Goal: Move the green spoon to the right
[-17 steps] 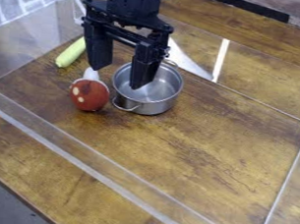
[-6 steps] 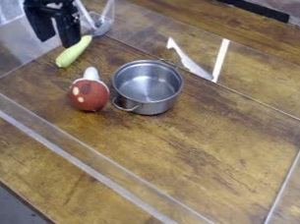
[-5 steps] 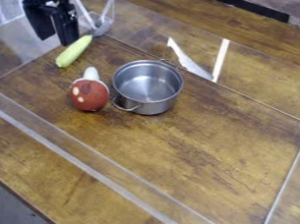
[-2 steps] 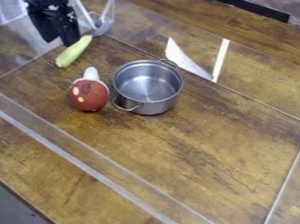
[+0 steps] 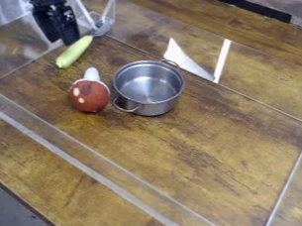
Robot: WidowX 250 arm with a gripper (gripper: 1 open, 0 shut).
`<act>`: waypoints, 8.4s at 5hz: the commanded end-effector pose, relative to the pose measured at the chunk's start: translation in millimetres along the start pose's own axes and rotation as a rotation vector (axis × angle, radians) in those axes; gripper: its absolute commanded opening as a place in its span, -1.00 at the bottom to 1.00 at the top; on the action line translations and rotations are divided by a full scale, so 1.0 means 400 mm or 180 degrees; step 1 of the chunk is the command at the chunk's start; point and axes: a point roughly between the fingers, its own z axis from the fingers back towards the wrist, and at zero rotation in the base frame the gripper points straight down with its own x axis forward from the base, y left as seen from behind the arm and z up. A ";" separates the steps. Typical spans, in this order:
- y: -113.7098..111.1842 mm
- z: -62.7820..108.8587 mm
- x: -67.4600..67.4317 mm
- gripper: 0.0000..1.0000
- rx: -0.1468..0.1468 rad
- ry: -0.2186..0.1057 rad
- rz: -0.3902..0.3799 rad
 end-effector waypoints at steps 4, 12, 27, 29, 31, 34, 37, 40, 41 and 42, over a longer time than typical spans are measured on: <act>0.041 -0.006 0.067 1.00 -0.0064 -0.0197 0.0003; -0.129 0.081 0.023 -1.00 -0.0278 -0.0189 0.1767; -0.707 -0.094 0.099 -1.00 0.0371 0.0606 -0.0138; -0.742 -0.230 0.101 -1.00 0.0246 0.0677 -0.0372; -0.731 -0.295 0.109 -1.00 0.0156 0.0688 -0.0704; -0.731 -0.283 0.139 -1.00 0.0145 0.0617 -0.0968; -0.774 -0.315 0.166 -1.00 0.0151 0.0504 -0.0982; -0.736 -0.290 0.182 -1.00 0.0238 0.0442 -0.0733; -0.720 -0.282 0.187 -1.00 0.0294 0.0379 -0.0501; -0.705 -0.275 0.194 -1.00 0.0350 0.0317 -0.0275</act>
